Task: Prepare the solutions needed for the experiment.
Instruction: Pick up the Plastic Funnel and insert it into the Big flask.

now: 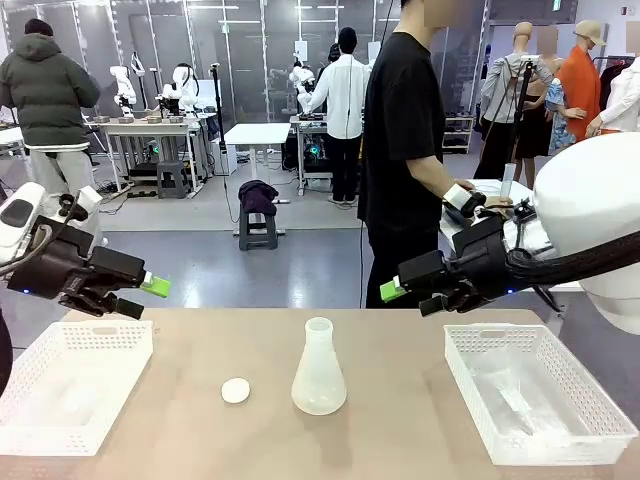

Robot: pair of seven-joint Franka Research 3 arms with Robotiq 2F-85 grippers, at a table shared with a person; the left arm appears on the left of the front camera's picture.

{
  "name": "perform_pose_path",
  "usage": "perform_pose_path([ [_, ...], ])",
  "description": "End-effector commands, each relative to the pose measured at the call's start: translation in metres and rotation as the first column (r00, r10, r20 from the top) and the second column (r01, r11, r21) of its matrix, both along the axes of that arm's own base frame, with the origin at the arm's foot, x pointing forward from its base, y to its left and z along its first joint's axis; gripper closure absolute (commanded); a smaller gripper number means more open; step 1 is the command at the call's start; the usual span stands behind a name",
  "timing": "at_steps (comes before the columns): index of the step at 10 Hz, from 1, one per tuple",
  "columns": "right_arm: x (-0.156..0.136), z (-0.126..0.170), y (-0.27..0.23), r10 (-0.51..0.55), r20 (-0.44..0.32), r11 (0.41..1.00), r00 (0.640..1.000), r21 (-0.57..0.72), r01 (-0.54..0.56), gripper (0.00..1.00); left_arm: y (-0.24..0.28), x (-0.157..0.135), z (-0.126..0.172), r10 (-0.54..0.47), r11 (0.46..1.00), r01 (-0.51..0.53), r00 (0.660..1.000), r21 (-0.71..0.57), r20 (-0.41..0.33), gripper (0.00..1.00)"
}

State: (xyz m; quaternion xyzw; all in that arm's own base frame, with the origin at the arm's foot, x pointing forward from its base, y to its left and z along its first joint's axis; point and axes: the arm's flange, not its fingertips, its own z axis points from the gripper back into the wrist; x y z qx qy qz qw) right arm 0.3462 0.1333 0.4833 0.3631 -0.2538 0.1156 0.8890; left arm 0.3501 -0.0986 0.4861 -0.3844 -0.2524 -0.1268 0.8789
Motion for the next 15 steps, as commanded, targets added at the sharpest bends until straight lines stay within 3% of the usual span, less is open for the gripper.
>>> perform_pose_path([
  [1,0.002,0.001,0.001,0.001,-0.005,1.0,1.0,0.011,-0.001,0.0,-0.001,0.004,0.001,-0.016,1.0,0.016,1.0,-0.001,0.005,0.0],
  [2,0.0,0.0,0.0,0.0,0.0,1.0,1.0,0.0,0.0,0.0,0.0,0.0,0.0,0.0,1.0,0.0,1.0,0.0,0.0,0.0],
  [3,-0.013,-0.002,0.008,0.016,-0.056,0.97,0.998,0.242,-0.002,0.0,-0.003,-0.009,0.002,0.067,0.972,-0.089,0.992,-0.216,-0.107,0.0],
  [4,-0.021,-0.005,0.014,-0.036,-0.12,0.946,0.992,0.317,0.072,0.0,0.004,-0.021,0.011,0.05,0.885,-0.133,0.98,-0.447,-0.193,0.0],
  [5,-0.027,-0.005,0.017,-0.043,-0.161,0.927,0.986,0.36,0.1,0.0,0.009,-0.031,0.015,0.012,0.829,-0.142,0.972,-0.541,-0.236,0.0],
  [6,-0.03,-0.002,0.018,-0.031,-0.186,0.901,0.982,0.419,0.107,0.0,0.014,-0.036,0.016,-0.008,0.795,-0.159,0.962,-0.586,-0.271,0.0],
  [7,-0.031,0.001,0.018,0.006,-0.207,0.872,0.978,0.48,0.096,0.0,0.019,-0.04,0.016,-0.056,0.741,-0.132,0.965,-0.658,-0.256,0.0],
  [8,-0.031,0.002,0.021,0.053,-0.25,0.806,0.967,0.582,0.106,0.0,0.023,-0.048,0.015,-0.118,0.697,-0.104,0.959,-0.709,-0.257,0.0],
  [11,-0.029,-0.003,0.018,0.086,-0.302,0.709,0.949,0.688,0.155,0.0,0.022,-0.056,-0.002,-0.216,0.711,-0.05,0.934,-0.701,-0.286,0.0],
  [13,-0.025,-0.008,0.017,0.107,-0.37,0.684,0.923,0.701,0.202,0.0,0.018,-0.058,-0.008,-0.256,0.738,-0.036,0.909,-0.674,-0.329,0.0],
  [15,-0.023,-0.01,0.015,0.124,-0.413,0.701,0.902,0.68,0.215,0.0,0.018,-0.058,-0.008,-0.251,0.756,-0.025,0.912,-0.655,-0.325,0.0],
])
